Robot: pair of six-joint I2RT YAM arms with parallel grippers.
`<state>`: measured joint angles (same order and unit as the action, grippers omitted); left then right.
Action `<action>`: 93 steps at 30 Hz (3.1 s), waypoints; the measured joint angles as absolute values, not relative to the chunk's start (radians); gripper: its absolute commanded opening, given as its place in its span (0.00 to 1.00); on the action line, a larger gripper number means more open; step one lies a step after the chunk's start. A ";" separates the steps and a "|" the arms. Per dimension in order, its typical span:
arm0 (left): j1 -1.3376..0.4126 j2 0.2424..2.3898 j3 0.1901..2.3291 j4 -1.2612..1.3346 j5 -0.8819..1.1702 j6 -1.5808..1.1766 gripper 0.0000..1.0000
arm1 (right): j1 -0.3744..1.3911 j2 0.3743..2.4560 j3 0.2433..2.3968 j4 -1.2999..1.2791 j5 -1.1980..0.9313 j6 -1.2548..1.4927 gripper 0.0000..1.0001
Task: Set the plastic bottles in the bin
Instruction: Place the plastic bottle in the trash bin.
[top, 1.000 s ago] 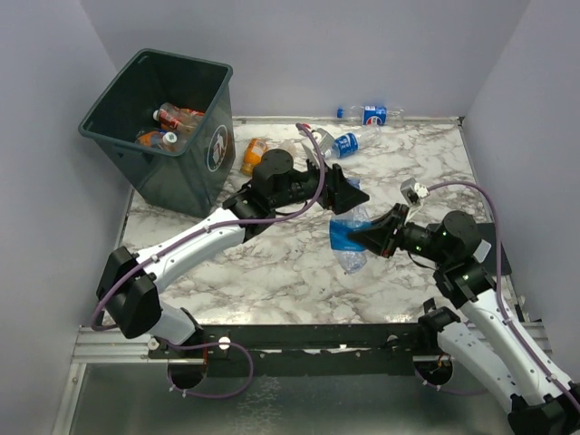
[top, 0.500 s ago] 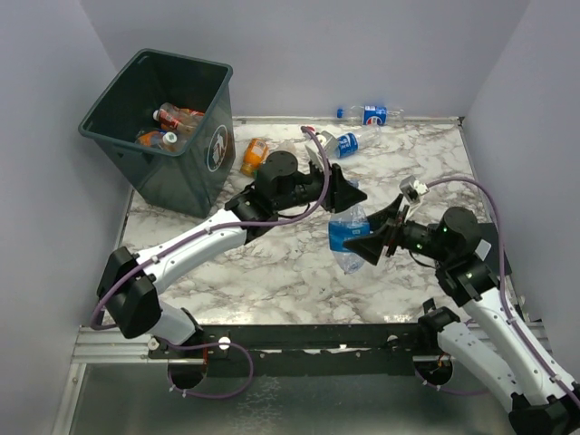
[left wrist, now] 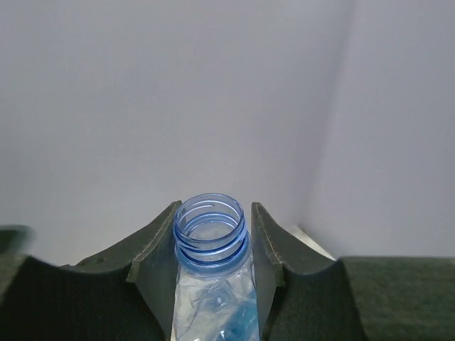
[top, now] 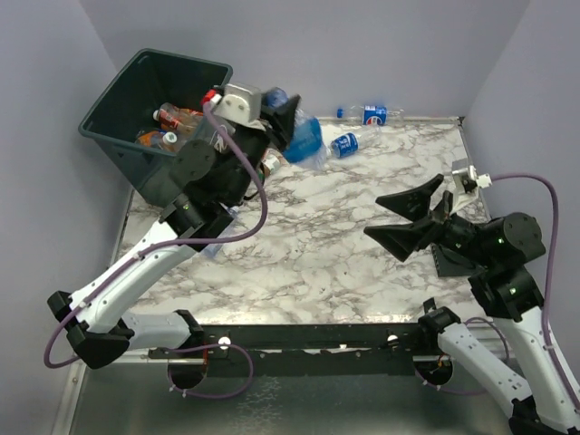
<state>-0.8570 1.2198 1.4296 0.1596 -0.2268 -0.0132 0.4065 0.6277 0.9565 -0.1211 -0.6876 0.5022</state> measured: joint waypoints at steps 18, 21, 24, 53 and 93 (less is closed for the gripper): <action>-0.350 1.407 1.648 0.424 -0.936 0.418 0.00 | 0.407 0.411 0.548 -0.099 -0.464 0.707 0.98; -0.298 1.408 1.583 0.505 -0.984 0.439 0.00 | 0.407 0.395 0.548 -0.101 -0.464 0.709 0.98; -0.243 1.408 1.499 0.589 -1.033 0.449 0.00 | 0.407 0.393 0.548 -0.111 -0.463 0.706 0.98; -0.004 1.533 1.579 0.068 -0.481 -0.222 0.00 | 0.407 0.454 0.553 -0.145 -0.430 0.698 0.97; -0.210 1.678 1.444 0.797 -0.775 0.583 0.85 | 0.418 0.459 0.514 -0.151 -0.430 0.684 0.97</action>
<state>-0.2096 1.6775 1.4437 0.7967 -0.7746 0.5831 0.4179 0.4595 0.5144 -0.1509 -0.4301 0.6838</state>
